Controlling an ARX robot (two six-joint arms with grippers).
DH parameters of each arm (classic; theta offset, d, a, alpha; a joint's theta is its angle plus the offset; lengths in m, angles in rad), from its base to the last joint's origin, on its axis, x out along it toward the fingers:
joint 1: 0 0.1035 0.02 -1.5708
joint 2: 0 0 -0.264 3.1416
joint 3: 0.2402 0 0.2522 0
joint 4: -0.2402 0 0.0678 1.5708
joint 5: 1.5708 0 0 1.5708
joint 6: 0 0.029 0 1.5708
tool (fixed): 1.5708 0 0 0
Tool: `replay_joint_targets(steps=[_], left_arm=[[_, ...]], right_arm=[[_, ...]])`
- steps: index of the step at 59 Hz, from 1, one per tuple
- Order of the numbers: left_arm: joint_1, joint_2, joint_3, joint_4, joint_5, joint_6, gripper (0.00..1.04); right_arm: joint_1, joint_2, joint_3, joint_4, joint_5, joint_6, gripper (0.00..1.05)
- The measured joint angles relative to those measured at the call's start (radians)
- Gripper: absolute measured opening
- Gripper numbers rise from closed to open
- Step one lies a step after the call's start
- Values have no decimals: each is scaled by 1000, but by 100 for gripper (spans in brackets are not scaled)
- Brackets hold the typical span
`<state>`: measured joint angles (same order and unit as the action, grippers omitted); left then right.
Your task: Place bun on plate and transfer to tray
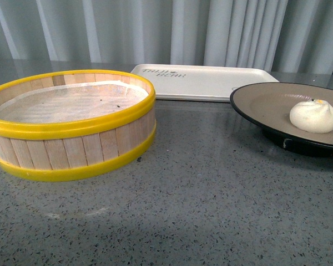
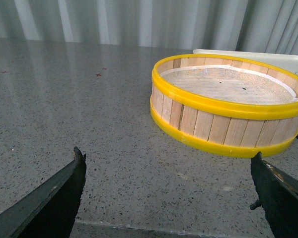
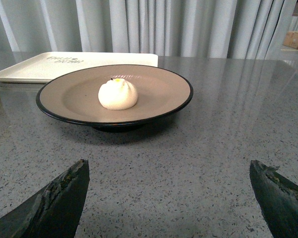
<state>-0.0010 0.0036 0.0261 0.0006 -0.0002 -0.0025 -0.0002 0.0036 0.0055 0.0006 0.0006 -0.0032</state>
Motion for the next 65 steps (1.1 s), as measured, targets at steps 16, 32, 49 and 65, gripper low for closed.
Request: replay_joint_targets(steps=[16, 32, 49, 65], left_arm=[[0, 0, 0, 0, 0, 0, 98], [0, 0, 0, 0, 0, 0, 98], [0, 0, 0, 0, 0, 0, 98], [0, 0, 0, 0, 0, 0, 98]], right_arm=[[-115, 524, 146, 433, 323, 41, 96], [-416, 1059, 467, 487, -53, 392, 96], [-326, 1351, 642, 400, -309, 864, 96], [-245, 1395, 642, 391, -386, 1048, 96]])
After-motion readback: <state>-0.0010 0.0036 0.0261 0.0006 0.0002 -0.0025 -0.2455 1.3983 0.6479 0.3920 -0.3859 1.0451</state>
